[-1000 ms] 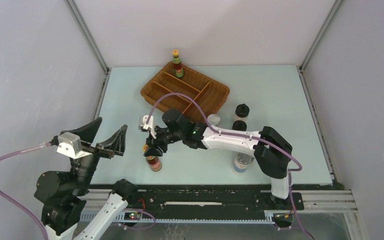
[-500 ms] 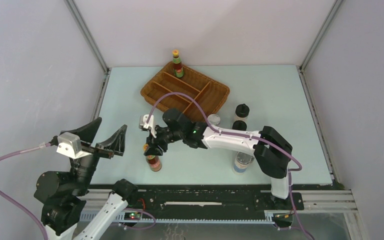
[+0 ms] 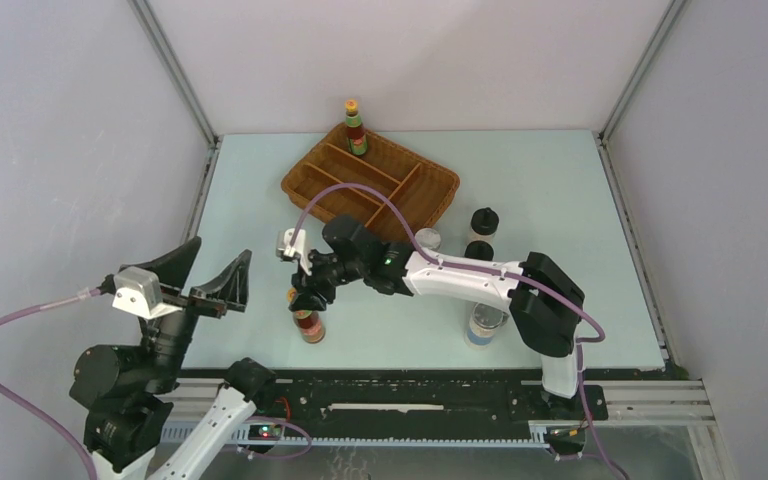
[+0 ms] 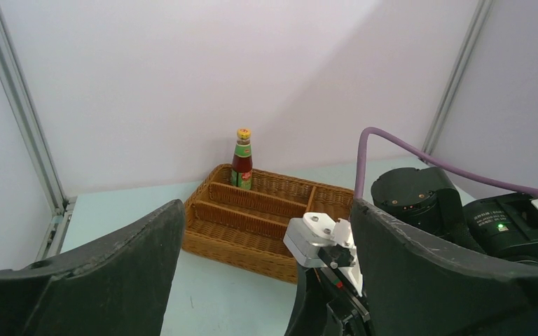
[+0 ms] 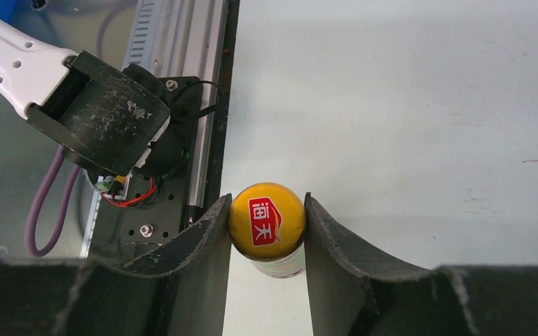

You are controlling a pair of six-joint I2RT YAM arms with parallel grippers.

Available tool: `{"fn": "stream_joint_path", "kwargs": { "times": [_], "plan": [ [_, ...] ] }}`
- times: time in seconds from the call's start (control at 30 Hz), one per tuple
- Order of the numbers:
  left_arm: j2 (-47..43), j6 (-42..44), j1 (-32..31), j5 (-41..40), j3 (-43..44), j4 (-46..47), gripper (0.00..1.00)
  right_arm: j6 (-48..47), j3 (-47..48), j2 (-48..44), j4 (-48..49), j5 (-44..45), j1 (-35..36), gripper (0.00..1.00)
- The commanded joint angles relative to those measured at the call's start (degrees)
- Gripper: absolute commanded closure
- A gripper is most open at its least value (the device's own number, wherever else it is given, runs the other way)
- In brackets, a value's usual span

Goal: Organize the condiment bottles
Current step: Pick up the bottle from the center of the board.

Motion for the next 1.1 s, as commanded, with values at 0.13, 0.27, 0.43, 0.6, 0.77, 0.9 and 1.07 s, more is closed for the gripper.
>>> {"fn": "stream_joint_path", "kwargs": {
  "times": [0.13,0.27,0.43,0.6,0.77,0.9,1.07],
  "plan": [
    [-1.1,-0.39,-0.15,-1.84,-0.85,1.92,0.08,0.31,4.86,-4.27,2.12,0.5,-0.27,1.0],
    [-1.05,-0.3,-0.18,-2.08,-0.94,2.12,0.08,0.17,5.93,-4.54,1.9,1.16,-0.59,1.0],
    [-1.16,-0.21,-0.18,-2.62,-1.26,2.58,0.08,0.13,7.26,-4.65,1.83,1.28,-1.09,1.0],
    [-0.79,-0.04,-0.16,-3.15,-1.42,3.11,0.08,-0.37,9.4,-4.72,1.08,1.53,-2.09,1.0],
    [-0.6,-0.02,-0.2,-3.72,-1.55,4.3,0.08,-0.73,12.26,-4.73,0.05,1.5,-3.83,1.0],
    [-0.45,0.05,-0.17,-4.1,-1.63,5.07,0.08,-1.06,14.47,-4.47,-1.17,1.41,-5.54,1.0],
    [0.33,-0.03,-0.2,-4.19,-1.62,5.77,0.08,-1.58,17.62,-3.74,-2.08,1.48,-7.57,1.0]
  ]
}}
